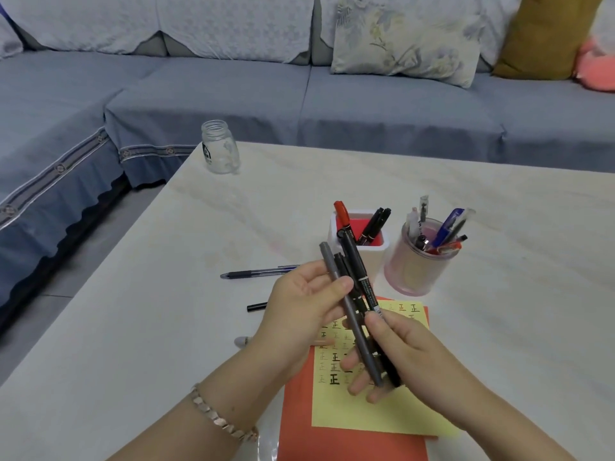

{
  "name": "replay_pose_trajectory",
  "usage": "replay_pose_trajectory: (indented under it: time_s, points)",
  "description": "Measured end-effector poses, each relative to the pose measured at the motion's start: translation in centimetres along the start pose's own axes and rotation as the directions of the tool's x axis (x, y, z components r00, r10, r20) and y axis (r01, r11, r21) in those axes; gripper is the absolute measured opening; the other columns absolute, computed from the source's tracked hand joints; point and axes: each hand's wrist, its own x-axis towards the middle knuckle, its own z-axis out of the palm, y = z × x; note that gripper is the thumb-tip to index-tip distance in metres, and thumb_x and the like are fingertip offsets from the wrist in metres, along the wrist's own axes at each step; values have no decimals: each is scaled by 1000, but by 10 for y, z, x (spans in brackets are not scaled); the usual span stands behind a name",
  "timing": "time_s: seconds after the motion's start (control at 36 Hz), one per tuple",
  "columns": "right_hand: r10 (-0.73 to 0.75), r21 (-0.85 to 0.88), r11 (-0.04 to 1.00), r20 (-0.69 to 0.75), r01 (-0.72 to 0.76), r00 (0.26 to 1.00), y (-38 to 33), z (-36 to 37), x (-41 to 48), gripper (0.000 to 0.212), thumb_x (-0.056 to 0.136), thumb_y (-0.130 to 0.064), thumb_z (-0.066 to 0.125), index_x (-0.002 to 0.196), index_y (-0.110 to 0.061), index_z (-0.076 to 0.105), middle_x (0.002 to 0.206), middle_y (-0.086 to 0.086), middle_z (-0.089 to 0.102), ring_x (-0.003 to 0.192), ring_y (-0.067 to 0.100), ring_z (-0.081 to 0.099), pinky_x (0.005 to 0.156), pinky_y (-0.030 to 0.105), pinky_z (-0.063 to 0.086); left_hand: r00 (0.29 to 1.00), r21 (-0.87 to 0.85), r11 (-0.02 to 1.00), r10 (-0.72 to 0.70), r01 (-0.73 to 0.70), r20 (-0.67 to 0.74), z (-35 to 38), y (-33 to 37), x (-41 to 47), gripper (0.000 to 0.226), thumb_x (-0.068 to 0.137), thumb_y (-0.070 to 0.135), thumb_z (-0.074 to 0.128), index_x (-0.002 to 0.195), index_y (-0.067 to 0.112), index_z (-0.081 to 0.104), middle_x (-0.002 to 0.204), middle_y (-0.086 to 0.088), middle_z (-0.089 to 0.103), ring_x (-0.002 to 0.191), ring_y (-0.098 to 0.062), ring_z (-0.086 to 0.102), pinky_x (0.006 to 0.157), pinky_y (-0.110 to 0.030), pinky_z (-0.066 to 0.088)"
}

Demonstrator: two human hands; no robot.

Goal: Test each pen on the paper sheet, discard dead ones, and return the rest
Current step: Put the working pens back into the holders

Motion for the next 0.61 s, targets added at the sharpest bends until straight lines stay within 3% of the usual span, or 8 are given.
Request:
replay_pose_trajectory:
  time_s: [0.11, 0.19, 0.28, 0.33, 0.42, 0.5, 0.56, 0.61]
  points:
    - [-104, -268, 960, -95, 75, 990, -6, -4, 2, 32, 93, -32, 45, 90, -6, 63, 75, 9, 68, 62, 7, 59, 65, 29, 48, 998, 74, 995, 64, -64, 1, 11, 3, 3, 18, 89, 10, 58, 93, 27, 64, 88, 9, 73, 78, -8, 70, 67, -31, 57]
    - [-225, -435, 890, -162, 134, 961, -16, -14, 9, 27, 90, -28, 55, 79, -5, 65, 59, -7, 52, 51, -2, 45, 53, 15, 36, 991, 98, 986, 134, -136, 29, 20, 9, 7, 25, 89, 5, 56, 90, 29, 62, 82, 12, 71, 74, 2, 67, 55, -15, 53]
    - [-256, -450, 879, -163, 159, 953, -31, -22, 18, 20, 86, -24, 61, 81, -5, 66, 48, -13, 41, 42, 1, 36, 47, 13, 28, 974, 116, 968, 218, -224, 65, 26, 17, 14, 26, 89, -3, 54, 93, 21, 61, 89, 5, 69, 76, 2, 66, 62, -13, 51]
    - [-268, -360, 908, -106, 215, 957, -48, -24, 21, 7, 86, -14, 61, 82, -14, 67, 46, -14, 50, 40, -3, 42, 44, 8, 31, 962, 117, 957, 255, -266, 102, 28, 22, 20, 26, 88, -4, 53, 95, 19, 61, 91, 3, 69, 80, -2, 67, 66, -14, 51]
    - [-365, -433, 852, -84, 296, 927, -63, -28, 29, 17, 87, -17, 58, 73, -26, 62, 46, -14, 59, 42, -5, 49, 44, 8, 35, 944, 98, 946, 294, -310, 153, 27, 30, 31, 25, 89, -3, 53, 101, 18, 60, 97, 1, 69, 88, -4, 66, 74, -14, 50]
    - [-486, -565, 771, -224, 294, 845, -74, -39, 40, 22, 85, -34, 60, 65, -26, 63, 50, -10, 63, 45, -1, 56, 46, 11, 39, 926, 168, 912, 358, -375, 119, 16, 32, 47, 27, 90, 6, 55, 110, 25, 56, 114, 6, 62, 108, 1, 56, 90, -14, 44]
    - [-528, -527, 795, -354, 302, 772, -83, -48, 47, 25, 84, -29, 62, 65, -14, 64, 47, -12, 60, 44, -2, 54, 46, 7, 38, 924, 311, 873, 379, -377, 56, 5, 23, 62, 40, 89, 15, 59, 125, 28, 48, 134, 9, 49, 126, -4, 42, 104, -19, 33]
    - [-515, -478, 825, -421, 300, 746, -90, -54, 56, 25, 84, -24, 63, 69, -4, 64, 43, -14, 58, 42, -3, 53, 45, 6, 37, 938, 405, 857, 346, -319, 7, -6, 14, 75, 57, 88, 16, 61, 137, 28, 36, 144, 12, 36, 134, -7, 30, 105, -18, 24]
